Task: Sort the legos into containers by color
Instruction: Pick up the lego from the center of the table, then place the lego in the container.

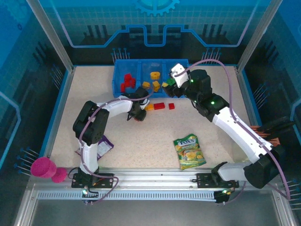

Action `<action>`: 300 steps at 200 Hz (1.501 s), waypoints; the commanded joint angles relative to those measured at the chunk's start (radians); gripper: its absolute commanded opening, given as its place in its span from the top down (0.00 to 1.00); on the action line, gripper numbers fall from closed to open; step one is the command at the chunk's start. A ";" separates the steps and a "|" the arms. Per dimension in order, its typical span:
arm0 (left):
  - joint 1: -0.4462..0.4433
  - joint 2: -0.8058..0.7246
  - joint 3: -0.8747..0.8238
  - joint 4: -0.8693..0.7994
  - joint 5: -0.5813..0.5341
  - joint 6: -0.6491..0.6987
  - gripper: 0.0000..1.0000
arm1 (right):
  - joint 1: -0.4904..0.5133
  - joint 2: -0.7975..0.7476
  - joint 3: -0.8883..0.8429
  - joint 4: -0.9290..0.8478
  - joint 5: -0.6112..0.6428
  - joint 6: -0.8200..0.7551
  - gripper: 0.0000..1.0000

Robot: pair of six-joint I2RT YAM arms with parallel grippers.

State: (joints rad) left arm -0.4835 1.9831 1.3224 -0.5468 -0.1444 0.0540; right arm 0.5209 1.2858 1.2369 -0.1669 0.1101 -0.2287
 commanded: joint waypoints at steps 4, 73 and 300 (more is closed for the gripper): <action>0.002 -0.004 -0.023 -0.076 0.008 -0.039 0.76 | -0.034 -0.050 -0.031 -0.041 0.044 0.058 0.17; 0.039 -0.307 0.050 -0.093 -0.048 -0.104 0.88 | -0.213 -0.027 -0.036 -0.255 -0.103 0.309 0.17; 0.319 0.257 0.621 0.050 0.021 -0.066 0.79 | -0.164 0.232 -0.100 -0.262 -0.311 0.315 0.18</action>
State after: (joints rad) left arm -0.1665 2.2181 1.9091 -0.4778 -0.1486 -0.0235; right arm 0.3470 1.4860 1.1126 -0.4274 -0.1707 0.1040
